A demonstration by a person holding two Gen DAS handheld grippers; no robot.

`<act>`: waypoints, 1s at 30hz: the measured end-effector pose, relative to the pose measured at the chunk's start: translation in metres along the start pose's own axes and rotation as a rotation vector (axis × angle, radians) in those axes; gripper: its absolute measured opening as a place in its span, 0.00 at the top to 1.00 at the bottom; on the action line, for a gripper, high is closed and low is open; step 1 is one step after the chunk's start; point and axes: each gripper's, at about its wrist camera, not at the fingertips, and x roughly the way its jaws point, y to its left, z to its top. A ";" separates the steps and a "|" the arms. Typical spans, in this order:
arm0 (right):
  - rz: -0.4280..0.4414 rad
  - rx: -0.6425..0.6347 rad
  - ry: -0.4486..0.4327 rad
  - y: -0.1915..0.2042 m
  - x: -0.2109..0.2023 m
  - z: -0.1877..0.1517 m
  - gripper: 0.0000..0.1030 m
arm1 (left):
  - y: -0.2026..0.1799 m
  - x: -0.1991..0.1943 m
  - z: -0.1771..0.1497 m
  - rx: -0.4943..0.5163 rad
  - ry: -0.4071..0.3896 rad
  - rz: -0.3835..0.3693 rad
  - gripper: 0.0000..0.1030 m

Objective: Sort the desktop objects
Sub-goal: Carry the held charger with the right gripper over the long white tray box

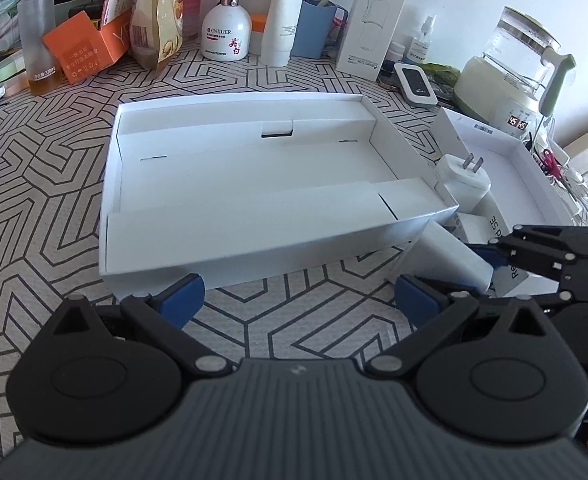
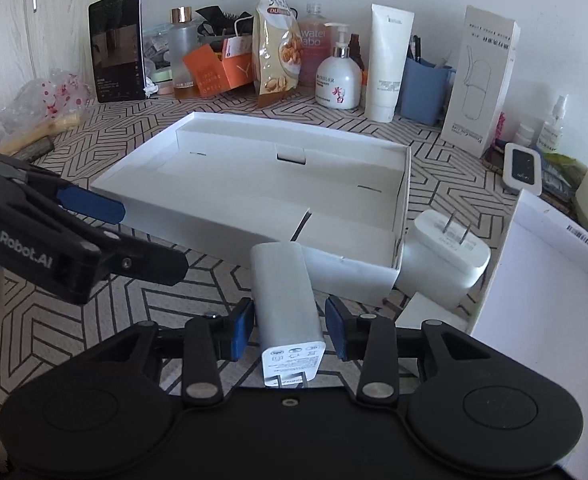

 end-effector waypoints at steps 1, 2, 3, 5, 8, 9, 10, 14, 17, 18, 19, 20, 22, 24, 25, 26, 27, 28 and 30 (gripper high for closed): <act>0.023 0.026 -0.006 -0.003 0.001 0.000 0.70 | 0.001 0.000 0.000 0.002 -0.002 0.010 0.00; 0.046 0.053 -0.012 -0.006 0.001 0.000 0.70 | 0.002 0.000 0.000 0.004 -0.004 0.020 0.00; 0.068 0.079 -0.018 -0.009 0.002 0.000 0.70 | 0.003 -0.001 0.000 0.003 -0.005 0.025 0.00; 0.116 0.128 -0.040 -0.014 -0.001 0.000 0.70 | 0.006 -0.001 0.001 -0.011 -0.002 0.019 0.00; 0.145 0.142 -0.056 -0.015 -0.004 0.007 0.70 | 0.010 0.002 0.002 -0.022 0.006 0.014 0.00; 0.152 0.143 -0.060 -0.015 -0.004 0.009 0.70 | 0.011 0.003 0.002 -0.028 0.008 0.015 0.00; 0.158 0.144 -0.064 -0.015 -0.004 0.012 0.70 | 0.012 0.002 0.001 -0.040 0.007 0.016 0.00; 0.185 0.147 -0.081 -0.014 -0.006 0.022 0.69 | 0.018 -0.012 0.001 -0.072 -0.019 -0.018 0.00; 0.205 0.150 -0.093 -0.014 -0.008 0.030 0.70 | 0.020 -0.022 0.004 -0.065 -0.052 -0.002 0.00; 0.212 0.151 -0.097 -0.014 -0.008 0.033 0.69 | 0.021 -0.025 0.005 -0.065 -0.061 0.006 0.00; 0.218 0.152 -0.101 -0.014 -0.009 0.035 0.69 | 0.022 -0.027 0.006 -0.065 -0.068 0.011 0.00; 0.225 0.153 -0.105 -0.013 -0.009 0.038 0.70 | 0.025 -0.027 0.007 -0.066 -0.074 0.013 0.00; 0.239 0.154 -0.113 -0.013 -0.010 0.043 0.70 | 0.031 -0.025 0.007 -0.077 -0.073 0.018 0.00; 0.252 0.156 -0.122 -0.013 -0.011 0.048 0.69 | 0.041 -0.022 0.007 -0.113 -0.062 0.034 0.00; 0.259 0.157 -0.126 -0.013 -0.012 0.051 0.69 | 0.044 -0.021 0.008 -0.126 -0.059 0.036 0.00; 0.261 0.155 -0.128 -0.013 -0.011 0.055 0.69 | 0.048 -0.020 0.008 -0.139 -0.056 0.037 0.00; 0.258 0.148 -0.128 -0.014 -0.008 0.061 0.70 | 0.051 -0.019 0.009 -0.150 -0.054 0.037 0.00; 0.254 0.142 -0.125 -0.014 -0.004 0.066 0.70 | 0.053 -0.019 0.009 -0.158 -0.054 0.035 0.00; 0.247 0.134 -0.113 -0.016 0.005 0.076 0.70 | 0.055 -0.019 0.010 -0.163 -0.056 0.035 0.00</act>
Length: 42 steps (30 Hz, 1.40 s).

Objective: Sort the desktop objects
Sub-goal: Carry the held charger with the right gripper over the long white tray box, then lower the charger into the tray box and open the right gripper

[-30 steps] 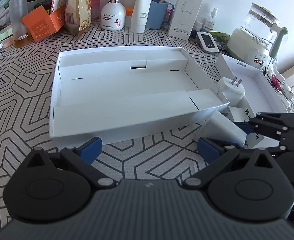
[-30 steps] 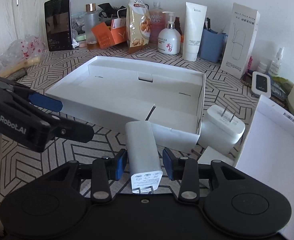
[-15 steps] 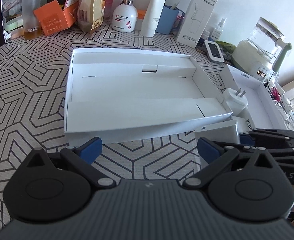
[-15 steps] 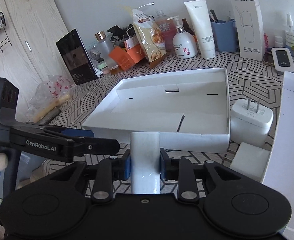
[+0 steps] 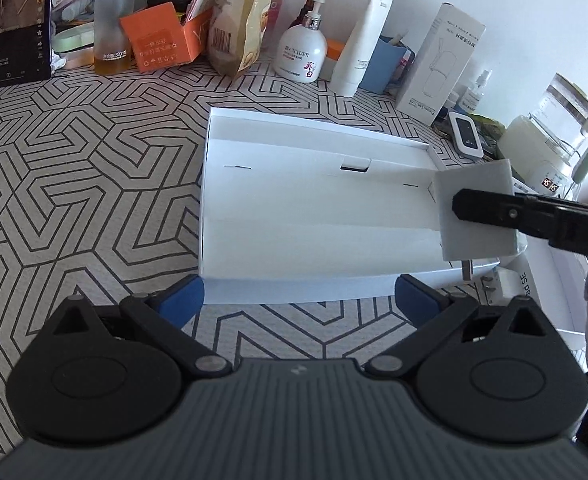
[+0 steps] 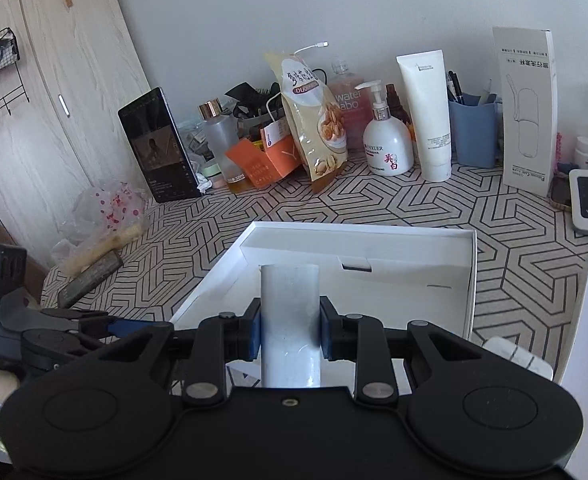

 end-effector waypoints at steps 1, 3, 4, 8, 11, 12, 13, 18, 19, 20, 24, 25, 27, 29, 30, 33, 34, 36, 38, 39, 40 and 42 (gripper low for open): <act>-0.005 0.000 0.006 -0.002 0.005 0.004 0.70 | 0.001 0.000 0.001 0.000 -0.002 0.001 0.00; -0.012 0.009 0.022 -0.008 0.016 0.012 0.69 | 0.001 0.000 0.001 -0.002 -0.003 -0.002 0.00; -0.011 0.024 0.033 -0.013 0.023 0.015 0.69 | 0.002 0.000 0.001 -0.002 -0.003 -0.004 0.00; -0.007 0.064 0.070 -0.024 0.046 0.022 0.69 | 0.003 0.002 0.001 0.000 -0.006 -0.001 0.00; -0.003 0.085 0.094 -0.029 0.062 0.025 0.69 | 0.006 0.003 0.001 -0.017 -0.004 -0.001 0.00; -0.001 0.092 0.102 -0.030 0.067 0.026 0.69 | 0.006 0.001 0.000 -0.016 -0.009 -0.006 0.00; 0.000 0.099 0.110 -0.032 0.072 0.027 0.69 | 0.006 0.000 0.000 -0.015 -0.013 -0.011 0.00; -0.004 0.094 0.120 -0.030 0.077 0.026 0.69 | 0.005 -0.006 -0.001 0.000 -0.029 -0.009 0.00; -0.022 0.074 0.118 -0.028 0.075 0.025 0.69 | 0.005 -0.006 -0.001 -0.002 -0.028 -0.010 0.00; -0.039 0.053 0.117 -0.025 0.074 0.024 0.69 | 0.005 -0.006 -0.001 -0.005 -0.027 -0.012 0.00; -0.109 -0.027 0.112 -0.015 0.069 0.021 0.69 | 0.005 -0.007 -0.003 -0.012 -0.028 -0.020 0.00; -0.126 -0.047 0.111 -0.012 0.068 0.020 0.69 | 0.004 -0.008 -0.003 -0.010 -0.029 -0.020 0.00; -0.161 -0.088 0.108 -0.007 0.066 0.018 0.66 | 0.003 -0.009 -0.003 -0.002 -0.029 -0.021 0.00; -0.196 -0.128 0.105 -0.002 0.063 0.016 0.50 | 0.002 -0.010 -0.003 0.004 -0.031 -0.021 0.00; -0.213 -0.148 0.104 0.000 0.062 0.015 0.38 | 0.002 -0.010 -0.004 0.007 -0.032 -0.022 0.00; -0.245 -0.185 0.108 0.004 0.058 0.011 0.28 | 0.001 -0.010 -0.005 0.010 -0.029 -0.022 0.00; -0.248 -0.189 0.112 0.004 0.057 0.010 0.28 | 0.001 -0.009 -0.006 0.010 -0.027 -0.021 0.00; -0.256 -0.197 0.119 0.004 0.054 0.007 0.28 | 0.001 -0.009 -0.007 0.011 -0.024 -0.020 0.00; -0.263 -0.205 0.127 0.004 0.052 0.003 0.28 | 0.000 -0.008 -0.009 0.016 -0.024 -0.019 0.00; -0.266 -0.210 0.131 0.004 0.050 0.002 0.28 | -0.001 -0.008 -0.009 0.018 -0.025 -0.017 0.00; -0.270 -0.214 0.135 0.004 0.049 0.000 0.28 | -0.001 -0.008 -0.010 0.020 -0.025 -0.014 0.00; -0.277 -0.222 0.143 0.004 0.046 -0.003 0.28 | -0.004 -0.008 -0.011 0.027 -0.026 -0.015 0.00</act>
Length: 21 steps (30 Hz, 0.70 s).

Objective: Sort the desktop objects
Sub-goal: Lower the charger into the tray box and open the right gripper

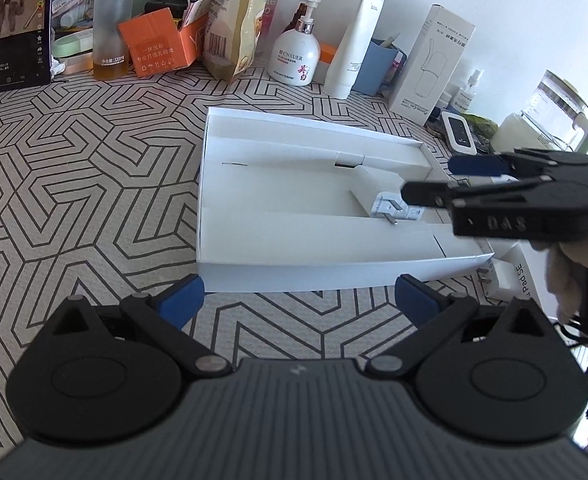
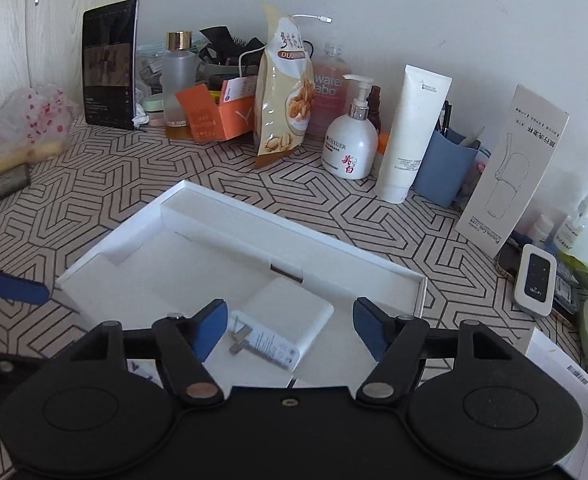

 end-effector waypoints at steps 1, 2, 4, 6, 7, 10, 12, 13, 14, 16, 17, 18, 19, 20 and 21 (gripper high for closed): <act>-0.004 -0.004 0.004 0.000 -0.001 -0.002 0.28 | -0.001 0.000 0.000 0.004 0.000 -0.002 0.00; -0.007 -0.009 0.007 0.000 -0.002 -0.003 0.28 | -0.002 0.000 0.000 0.006 0.001 -0.005 0.00; -0.014 -0.018 0.015 0.000 -0.004 -0.007 0.27 | -0.005 -0.001 -0.002 0.010 0.002 -0.010 0.00; -0.021 -0.027 0.022 0.000 -0.006 -0.010 0.27 | -0.007 -0.001 -0.004 0.017 0.004 -0.013 0.00; -0.025 -0.031 0.026 0.000 -0.008 -0.012 0.27 | -0.009 0.000 -0.004 0.023 0.007 -0.011 0.00; -0.035 -0.044 0.037 0.000 -0.011 -0.017 0.23 | -0.012 0.001 -0.007 0.041 0.015 -0.005 0.00; -0.037 -0.047 0.047 -0.002 -0.011 -0.020 0.23 | -0.013 0.002 -0.009 0.046 0.019 -0.002 0.00; -0.032 -0.039 0.055 -0.005 -0.008 -0.020 0.23 | -0.013 0.002 -0.009 0.047 0.021 -0.002 0.00; -0.026 -0.029 0.058 -0.008 -0.004 -0.020 0.20 | -0.013 0.002 -0.009 0.046 0.022 -0.001 0.00; -0.002 0.018 0.057 -0.013 0.001 -0.021 0.17 | -0.013 0.002 -0.010 0.051 0.025 0.002 0.00; 0.016 0.046 0.059 -0.015 0.001 -0.022 0.16 | -0.013 0.002 -0.010 0.058 0.026 0.005 0.00; 0.028 0.061 0.064 -0.015 0.001 -0.022 0.16 | -0.013 0.002 -0.010 0.066 0.027 0.009 0.00; 0.032 0.070 0.071 -0.015 0.001 -0.022 0.16 | -0.014 0.002 -0.011 0.073 0.028 0.012 0.00; 0.039 0.086 0.080 -0.014 0.001 -0.022 0.16 | -0.014 0.002 -0.011 0.081 0.031 0.012 0.00; 0.048 0.109 0.087 -0.013 0.001 -0.023 0.13 | -0.014 0.003 -0.011 0.089 0.033 0.012 0.00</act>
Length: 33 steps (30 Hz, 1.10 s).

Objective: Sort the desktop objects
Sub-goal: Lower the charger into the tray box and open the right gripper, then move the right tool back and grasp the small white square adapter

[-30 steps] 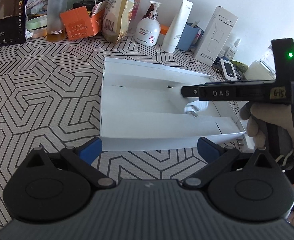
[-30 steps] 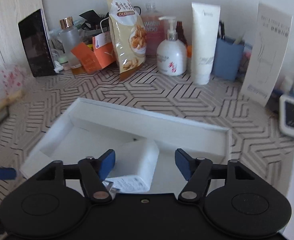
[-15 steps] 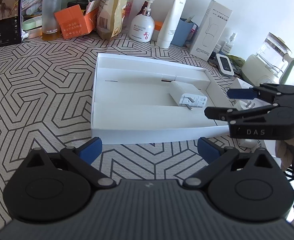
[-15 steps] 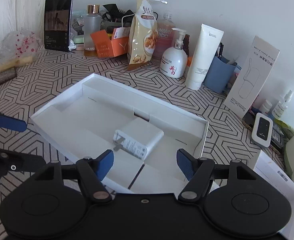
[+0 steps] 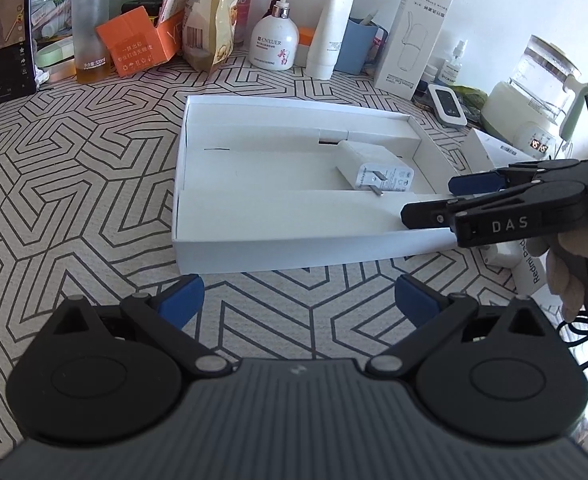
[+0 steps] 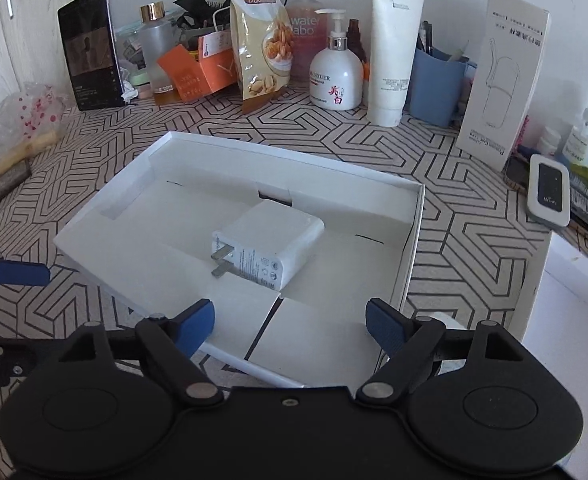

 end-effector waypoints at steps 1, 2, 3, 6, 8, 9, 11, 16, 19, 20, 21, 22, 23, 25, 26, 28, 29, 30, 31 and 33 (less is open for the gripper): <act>0.007 0.009 0.000 0.002 0.000 -0.001 0.13 | 0.000 0.001 0.000 0.002 0.001 0.000 0.00; 0.011 0.005 -0.002 0.005 -0.001 -0.001 0.13 | 0.001 0.001 0.000 -0.001 0.004 0.000 0.00; 0.015 0.001 -0.004 0.008 -0.001 -0.001 0.13 | 0.001 0.002 0.001 -0.003 0.006 0.001 0.00; 0.027 -0.010 -0.010 0.017 -0.003 -0.003 0.13 | 0.003 0.003 0.001 -0.004 0.010 0.002 0.00; 0.035 -0.017 -0.014 0.023 -0.004 -0.003 0.21 | 0.004 0.001 0.001 -0.013 0.013 -0.010 0.00; 0.039 -0.021 -0.016 0.026 -0.004 -0.004 0.27 | 0.005 -0.001 0.001 -0.018 0.011 -0.026 0.00; 0.048 -0.029 -0.020 0.032 -0.005 -0.005 0.28 | 0.007 -0.006 0.001 -0.025 0.006 -0.052 0.00; 0.068 -0.047 -0.029 0.047 -0.008 -0.007 0.32 | 0.011 -0.010 0.003 -0.024 -0.017 -0.027 0.00; 0.090 -0.049 -0.043 0.050 -0.011 -0.005 0.34 | 0.017 -0.011 0.005 -0.044 -0.021 -0.025 0.00; 0.087 -0.039 -0.053 0.048 -0.012 -0.003 0.34 | 0.018 -0.011 0.006 -0.050 -0.023 -0.023 0.00; 0.073 -0.030 -0.060 0.045 -0.011 0.000 0.34 | 0.019 -0.011 0.006 -0.053 -0.023 -0.021 0.00; 0.054 -0.025 -0.064 0.041 -0.009 0.003 0.34 | 0.020 -0.011 0.006 -0.054 -0.023 -0.021 0.00; 0.036 -0.020 -0.068 0.037 -0.007 0.006 0.34 | 0.020 -0.011 0.005 -0.055 -0.023 -0.021 0.00; 0.035 0.022 -0.057 0.026 0.001 0.011 0.34 | 0.021 -0.012 0.004 -0.054 -0.022 -0.023 0.00; 0.049 0.055 -0.045 0.019 0.007 0.012 0.34 | 0.021 -0.012 0.004 -0.053 -0.023 -0.023 0.00; 0.083 0.117 -0.024 0.009 0.016 0.012 0.32 | 0.022 -0.012 0.003 -0.052 -0.024 -0.023 0.00; 0.081 0.118 -0.030 0.010 0.013 0.010 0.31 | 0.022 -0.012 0.003 -0.056 -0.024 -0.022 0.00; 0.079 0.119 -0.036 0.011 0.010 0.008 0.30 | 0.023 -0.011 0.003 -0.060 -0.024 -0.022 0.00; 0.077 0.119 -0.043 0.011 0.007 0.006 0.28 | 0.023 -0.010 0.004 -0.063 -0.022 -0.021 0.00; 0.073 0.121 -0.055 0.013 0.001 0.002 0.29 | 0.024 -0.009 0.004 -0.065 -0.019 -0.020 0.00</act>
